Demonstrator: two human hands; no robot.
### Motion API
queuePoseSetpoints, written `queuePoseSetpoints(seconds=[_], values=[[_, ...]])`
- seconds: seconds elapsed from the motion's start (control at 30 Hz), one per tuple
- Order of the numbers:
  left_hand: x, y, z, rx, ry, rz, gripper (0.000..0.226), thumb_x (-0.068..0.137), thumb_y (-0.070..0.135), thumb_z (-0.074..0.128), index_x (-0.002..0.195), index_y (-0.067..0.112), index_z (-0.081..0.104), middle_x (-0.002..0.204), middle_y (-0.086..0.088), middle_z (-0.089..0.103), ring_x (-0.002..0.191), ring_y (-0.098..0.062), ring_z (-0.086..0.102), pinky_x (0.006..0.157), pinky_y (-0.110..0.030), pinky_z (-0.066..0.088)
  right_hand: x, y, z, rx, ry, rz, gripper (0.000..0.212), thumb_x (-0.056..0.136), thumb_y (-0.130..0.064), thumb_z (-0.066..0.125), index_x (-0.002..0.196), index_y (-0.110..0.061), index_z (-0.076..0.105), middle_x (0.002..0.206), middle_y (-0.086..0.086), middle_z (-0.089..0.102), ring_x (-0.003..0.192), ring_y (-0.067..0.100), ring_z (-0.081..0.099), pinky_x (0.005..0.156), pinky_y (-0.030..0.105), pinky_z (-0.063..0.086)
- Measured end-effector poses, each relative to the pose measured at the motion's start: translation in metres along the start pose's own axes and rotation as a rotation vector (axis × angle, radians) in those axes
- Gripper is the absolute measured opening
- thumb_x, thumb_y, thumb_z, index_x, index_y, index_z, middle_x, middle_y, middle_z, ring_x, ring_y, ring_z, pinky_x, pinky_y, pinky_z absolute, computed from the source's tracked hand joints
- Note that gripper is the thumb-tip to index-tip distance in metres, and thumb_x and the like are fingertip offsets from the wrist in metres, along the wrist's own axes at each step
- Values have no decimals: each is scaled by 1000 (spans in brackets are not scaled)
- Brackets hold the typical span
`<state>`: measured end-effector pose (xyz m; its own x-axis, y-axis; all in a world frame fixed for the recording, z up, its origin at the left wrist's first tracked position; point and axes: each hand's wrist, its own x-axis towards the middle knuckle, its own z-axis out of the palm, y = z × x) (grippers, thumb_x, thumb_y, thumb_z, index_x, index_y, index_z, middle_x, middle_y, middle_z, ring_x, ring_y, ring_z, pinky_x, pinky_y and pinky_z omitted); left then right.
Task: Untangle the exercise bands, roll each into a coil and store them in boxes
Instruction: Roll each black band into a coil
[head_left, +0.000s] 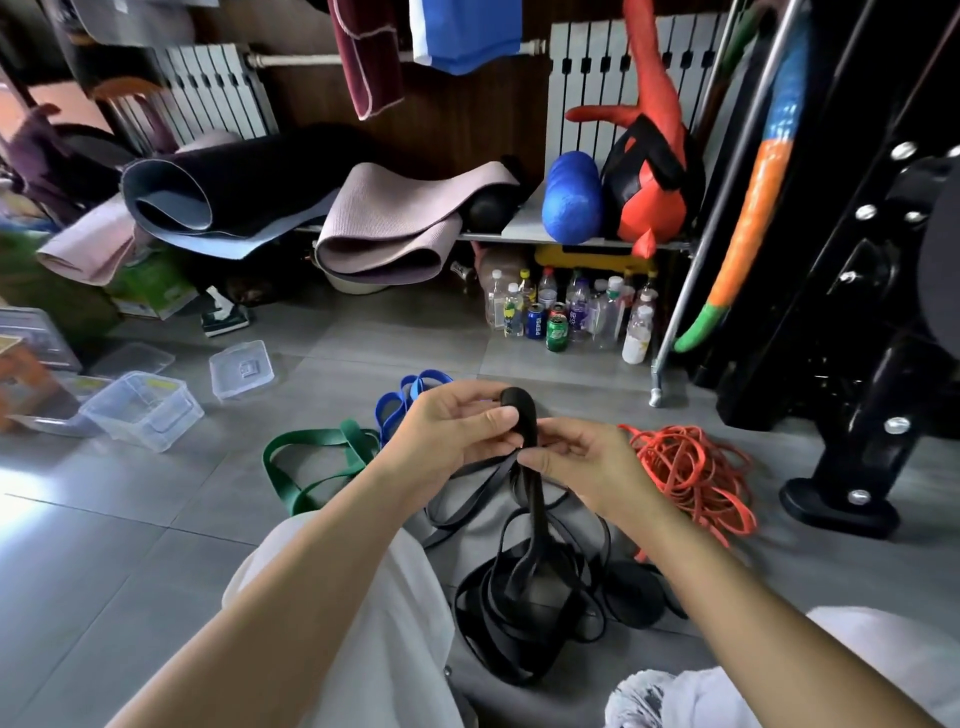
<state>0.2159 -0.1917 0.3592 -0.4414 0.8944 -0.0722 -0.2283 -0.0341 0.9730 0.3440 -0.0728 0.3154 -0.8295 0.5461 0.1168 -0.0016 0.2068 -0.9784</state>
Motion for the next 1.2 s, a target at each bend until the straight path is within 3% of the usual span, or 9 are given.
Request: queuePoseSetpoints(seconds=[0.13, 0.23, 0.33, 0.47, 0.6, 0.7, 0.87, 1.07, 1.2], values=[[-1, -5, 3, 88, 28, 43, 33, 81, 4, 66, 110, 19, 62, 82, -5, 72, 68, -15, 68, 64, -22, 55, -5, -5, -7, -69, 22, -40, 31, 76, -4, 74, 87, -33, 69, 86, 10, 73, 84, 35, 64, 79, 37, 52], [-1, -13, 6, 743, 105, 245, 32, 87, 6, 63, 103, 33, 64, 93, 14, 63, 77, -8, 66, 73, -17, 50, -10, -3, -24, -201, 23, -16, 26, 78, -9, 73, 87, -33, 70, 54, -20, 59, 47, 0, 51, 48, 10, 38], [0, -17, 13, 1176, 131, 331, 32, 83, 12, 67, 113, 22, 63, 101, 10, 48, 84, -11, 57, 80, -21, 45, -11, -3, -36, -369, 8, 38, 21, 79, -19, 73, 95, -32, 70, 42, -18, 46, 39, 1, 40, 41, 10, 26], [9, -8, 25, 1305, 19, 277, 43, 84, 12, 63, 124, 24, 54, 105, 0, 54, 93, -19, 55, 82, -29, 44, -3, -21, -48, -528, -47, -6, 20, 76, -20, 73, 82, -37, 67, 50, -24, 52, 47, -2, 46, 45, 11, 32], [26, 10, 33, 1415, -100, 166, 12, 81, 19, 67, 93, 22, 67, 77, 5, 55, 72, -15, 51, 61, -23, 35, 13, -34, -59, -606, -80, -43, 18, 72, -19, 73, 83, -33, 70, 67, -13, 60, 60, -2, 52, 53, 11, 38], [34, 13, 40, 1400, -122, 105, 35, 74, 35, 75, 55, 31, 46, 56, 9, 41, 52, -7, 38, 45, -19, 27, 19, -35, -64, -510, -67, -33, 28, 73, -18, 75, 83, -40, 60, 65, -9, 59, 49, -1, 46, 52, 9, 38], [43, -4, 36, 994, 6, 104, 31, 69, 33, 80, 97, 27, 69, 84, 9, 68, 75, -10, 62, 71, -24, 50, 29, -29, -65, -446, -87, -58, 24, 74, -17, 74, 82, -35, 59, 51, -15, 55, 44, 0, 43, 45, 10, 32], [53, -5, 38, 765, 29, 79, 18, 74, 23, 78, 90, 26, 71, 74, 12, 69, 63, -4, 63, 64, -26, 55, 34, -23, -72, -237, -33, -60, 29, 74, -15, 77, 89, -35, 63, 76, -14, 65, 59, 7, 53, 58, 17, 46], [56, 0, 33, 557, 39, 25, 19, 74, 8, 76, 89, 18, 73, 79, -1, 72, 73, -13, 67, 77, -30, 57, 35, -20, -78, -372, -51, -48, 26, 71, -29, 79, 85, -47, 65, 56, -26, 58, 50, -4, 46, 50, 8, 33]])
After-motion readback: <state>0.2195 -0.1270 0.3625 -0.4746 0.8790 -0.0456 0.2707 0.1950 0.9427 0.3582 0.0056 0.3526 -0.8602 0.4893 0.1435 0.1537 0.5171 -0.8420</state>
